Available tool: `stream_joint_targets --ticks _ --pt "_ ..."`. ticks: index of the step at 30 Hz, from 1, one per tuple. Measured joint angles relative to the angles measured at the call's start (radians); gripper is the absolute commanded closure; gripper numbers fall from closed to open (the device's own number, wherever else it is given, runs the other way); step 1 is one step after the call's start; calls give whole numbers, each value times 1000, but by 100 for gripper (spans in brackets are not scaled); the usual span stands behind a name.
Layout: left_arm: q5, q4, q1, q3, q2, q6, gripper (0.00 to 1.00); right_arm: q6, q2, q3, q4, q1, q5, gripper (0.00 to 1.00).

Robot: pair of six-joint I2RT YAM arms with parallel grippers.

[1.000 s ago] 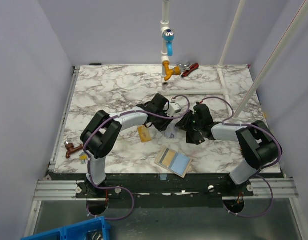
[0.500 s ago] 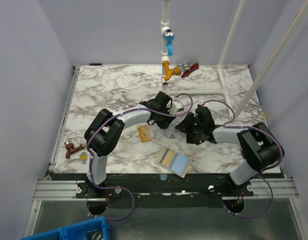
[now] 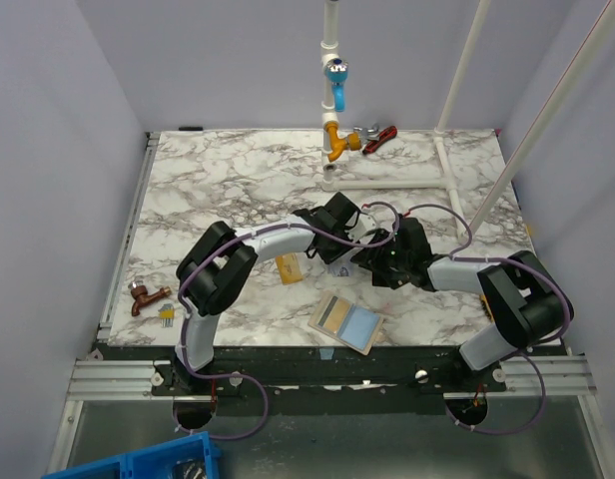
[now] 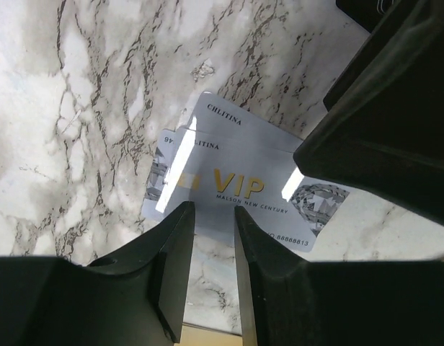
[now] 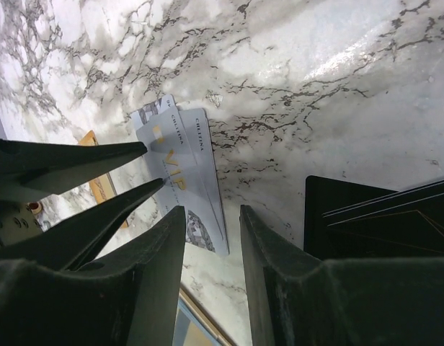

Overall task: Put the credit cards into the card holder
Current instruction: Pick up the credit card from the center of the board.

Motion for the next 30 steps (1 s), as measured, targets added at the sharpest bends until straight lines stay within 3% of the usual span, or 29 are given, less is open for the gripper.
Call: stream_joint_targets --ticks 11,20,30 --pt "-89 74 -49 -48 -16 33 70 29 -14 -38 37 0 -34 59" --pt "81 75 47 -58 -19 -59 68 45 -14 -45 44 0 -52 59" --pt "140 114 59 -59 -5 -87 69 71 -11 -45 53 0 -70 60"
